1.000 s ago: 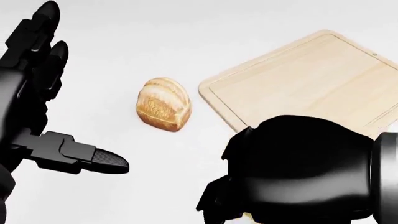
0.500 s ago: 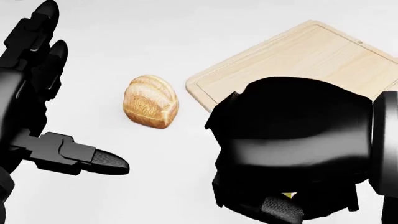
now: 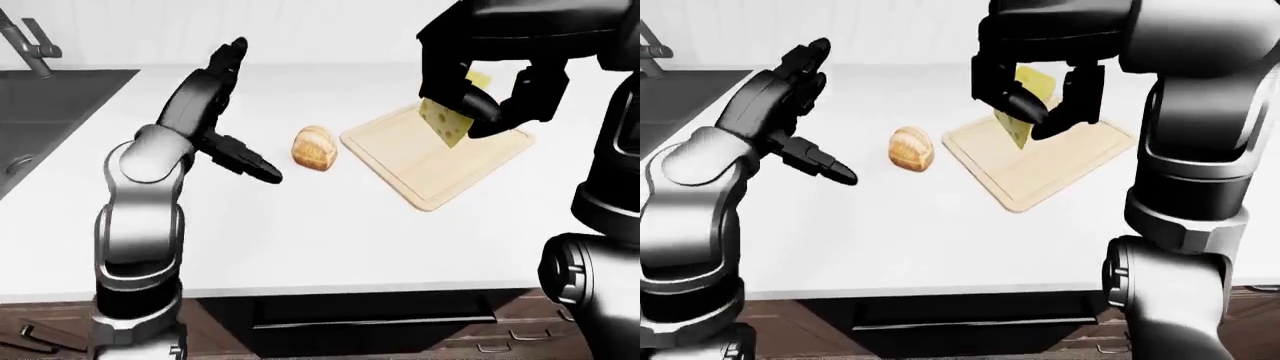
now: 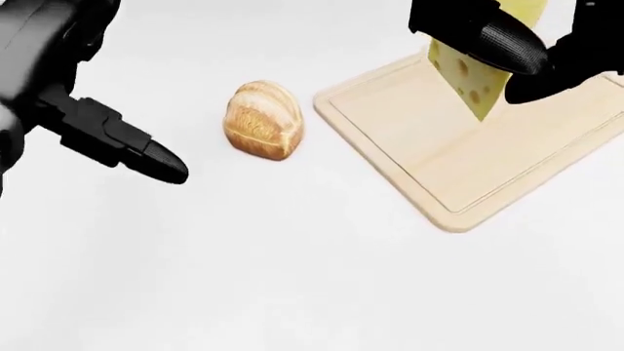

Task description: Place the bread and cheese on the cutting board.

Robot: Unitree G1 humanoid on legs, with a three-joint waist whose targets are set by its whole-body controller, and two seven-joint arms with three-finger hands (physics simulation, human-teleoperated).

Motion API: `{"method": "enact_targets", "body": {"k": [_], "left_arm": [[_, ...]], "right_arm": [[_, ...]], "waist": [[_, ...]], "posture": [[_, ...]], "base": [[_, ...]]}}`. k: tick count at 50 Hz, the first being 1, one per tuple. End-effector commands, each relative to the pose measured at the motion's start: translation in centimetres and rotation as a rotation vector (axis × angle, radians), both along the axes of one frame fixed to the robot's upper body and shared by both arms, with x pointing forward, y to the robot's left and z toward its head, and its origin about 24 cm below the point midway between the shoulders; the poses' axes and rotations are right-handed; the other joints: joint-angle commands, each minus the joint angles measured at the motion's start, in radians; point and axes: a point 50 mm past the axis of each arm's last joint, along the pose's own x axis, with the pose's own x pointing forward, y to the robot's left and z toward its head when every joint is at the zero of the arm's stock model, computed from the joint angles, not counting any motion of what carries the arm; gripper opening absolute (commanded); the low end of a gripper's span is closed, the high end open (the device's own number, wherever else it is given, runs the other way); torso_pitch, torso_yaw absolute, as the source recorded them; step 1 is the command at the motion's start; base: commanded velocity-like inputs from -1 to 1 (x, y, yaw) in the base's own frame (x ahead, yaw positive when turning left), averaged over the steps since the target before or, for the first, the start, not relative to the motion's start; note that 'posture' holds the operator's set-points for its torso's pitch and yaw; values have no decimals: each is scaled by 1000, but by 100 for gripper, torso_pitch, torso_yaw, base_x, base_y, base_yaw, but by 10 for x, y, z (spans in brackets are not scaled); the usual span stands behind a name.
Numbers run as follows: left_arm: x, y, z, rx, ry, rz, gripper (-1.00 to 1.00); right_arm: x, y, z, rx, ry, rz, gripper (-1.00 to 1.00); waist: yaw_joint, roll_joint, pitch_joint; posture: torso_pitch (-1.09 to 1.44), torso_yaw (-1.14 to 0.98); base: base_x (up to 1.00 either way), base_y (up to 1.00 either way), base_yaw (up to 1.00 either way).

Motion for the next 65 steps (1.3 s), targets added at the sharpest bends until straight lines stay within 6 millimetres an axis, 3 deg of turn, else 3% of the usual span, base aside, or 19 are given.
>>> {"method": "enact_targets", "body": {"k": [1, 5, 11, 18, 22, 26, 33, 44, 52, 54, 61, 63, 64, 65], "left_arm": [[3, -8, 43, 149, -151, -80, 100], [28, -10, 68, 349, -128, -132, 100], [55, -26, 64, 707, -140, -235, 100], [63, -39, 85, 977, -218, -322, 100], [62, -38, 82, 1142, -135, -381, 100], [65, -41, 93, 1174, -80, -391, 100], [63, -48, 82, 1218, -18, -452, 100], [24, -62, 62, 1222, 116, -619, 100], [47, -74, 59, 1130, 100, -584, 100], [50, -75, 59, 1112, 113, -583, 90], [47, -78, 50, 1117, 127, -608, 86], [45, -77, 47, 1126, 142, -619, 68], [45, -77, 47, 1125, 142, -619, 69], [45, -78, 47, 1121, 141, -621, 52]], "right_arm": [[-6, -5, 9, 20, -84, -6, -100], [-2, -10, 8, 21, -79, -29, -100], [4, -14, 2, 21, -66, -53, -100], [4, -14, -3, 21, -54, -56, -100], [4, -17, -4, 20, -51, -63, -100], [3, -18, -6, 20, -47, -67, -100], [6, -21, -8, 18, -41, -75, -100], [7, -23, -6, 6, -44, -87, -100], [5, -25, -8, 6, -42, -92, -100], [5, -25, -9, 6, -40, -91, -100], [6, -25, -10, 7, -40, -91, -100], [6, -26, -11, 6, -39, -93, -100], [6, -26, -11, 7, -39, -93, -100], [5, -26, -11, 8, -39, -93, -100]], "waist": [[-1, 3, -32], [2, 0, -36], [3, 4, -38], [-4, -3, -49], [-6, -6, -52], [-3, -7, -59], [-2, -10, -56], [-2, -14, -39], [4, -21, -35], [4, -22, -36], [1, -22, -34], [1, -22, -33], [1, -21, -33], [0, -21, -33]], "posture": [[0, 0], [0, 0], [0, 0], [0, 0], [0, 0], [0, 0], [0, 0], [0, 0], [0, 0], [0, 0], [0, 0], [0, 0], [0, 0], [0, 0]], "base": [[0, 0, 0], [0, 0, 0], [0, 0, 0], [0, 0, 0], [0, 0, 0], [0, 0, 0], [0, 0, 0], [0, 0, 0], [0, 0, 0], [0, 0, 0], [0, 0, 0], [0, 0, 0], [0, 0, 0], [0, 0, 0]]}}
